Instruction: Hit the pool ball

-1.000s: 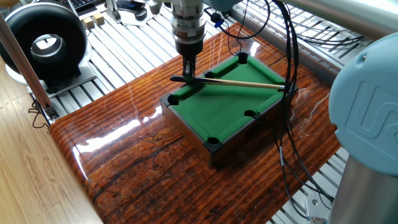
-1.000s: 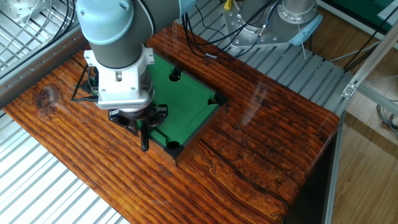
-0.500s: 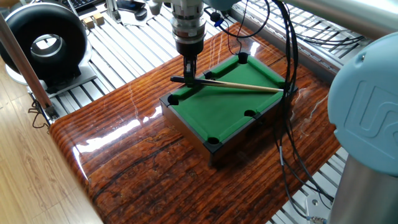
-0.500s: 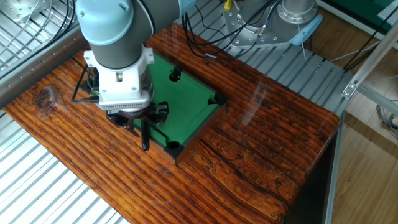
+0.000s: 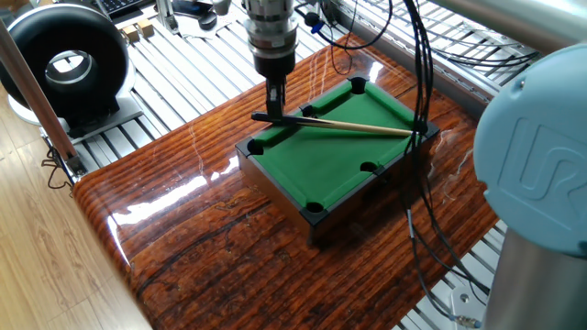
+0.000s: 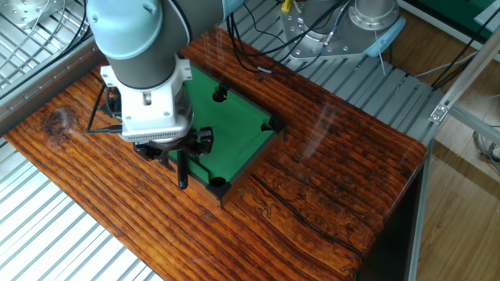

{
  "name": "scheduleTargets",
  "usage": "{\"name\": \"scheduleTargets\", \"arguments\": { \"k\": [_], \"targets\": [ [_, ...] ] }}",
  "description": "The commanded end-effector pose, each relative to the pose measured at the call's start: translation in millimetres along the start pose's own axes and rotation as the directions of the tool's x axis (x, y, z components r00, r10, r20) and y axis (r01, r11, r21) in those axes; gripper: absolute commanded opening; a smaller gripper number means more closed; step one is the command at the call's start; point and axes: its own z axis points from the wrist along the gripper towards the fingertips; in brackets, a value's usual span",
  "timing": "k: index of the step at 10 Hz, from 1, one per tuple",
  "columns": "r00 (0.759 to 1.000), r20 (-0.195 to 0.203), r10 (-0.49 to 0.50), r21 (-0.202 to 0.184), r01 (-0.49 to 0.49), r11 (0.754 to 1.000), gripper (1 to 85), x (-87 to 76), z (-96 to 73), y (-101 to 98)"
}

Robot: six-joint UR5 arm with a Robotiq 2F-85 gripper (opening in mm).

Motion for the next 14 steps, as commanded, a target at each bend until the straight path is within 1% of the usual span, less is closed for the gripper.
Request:
{"name": "scheduleTargets", "arguments": {
  "k": [1,2,3,4,5,6,7,8,9,10,11,12,13,14],
  "targets": [
    [0.999,0.033,0.012,-0.014,-0.012,1.000,52.7,-23.1,-16.3,3.6],
    [0.999,0.015,0.034,0.009,-0.034,0.999,45.3,-27.6,-27.1,0.9],
    [0.997,-0.002,0.077,0.041,-0.076,0.996,31.7,-33.7,-38.9,-3.3],
    [0.991,0.017,0.131,0.051,-0.131,0.990,13.7,-52.1,-52.0,0.0],
    [0.986,0.030,0.163,0.068,-0.165,0.984,4.0,-63.3,-59.7,0.2],
    [0.981,0.062,0.182,0.059,-0.186,0.981,1.0,-75.5,-61.8,2.3],
    [0.974,0.091,0.206,0.066,-0.212,0.975,1.0,-80.3,-61.0,-2.4],
    [0.956,0.126,0.265,0.057,-0.274,0.960,1.0,-86.6,-59.8,-5.4],
    [0.951,0.136,0.278,0.024,-0.284,0.958,1.0,-95.2,-60.0,1.1],
    [0.908,0.136,0.397,0.007,-0.401,0.916,1.0,-96.3,-60.7,1.4],
    [0.866,0.170,0.471,-0.040,-0.471,0.881,1.0,-114.1,-60.6,2.8],
    [0.827,0.214,0.520,-0.019,-0.528,0.849,1.0,-127.2,-59.1,-14.9],
    [0.781,0.242,0.575,-0.026,-0.588,0.809,1.0,-135.0,-57.7,-24.4],
    [0.775,0.229,0.590,-0.017,-0.603,0.798,1.0,-131.2,-56.7,-25.2]
  ]
}}
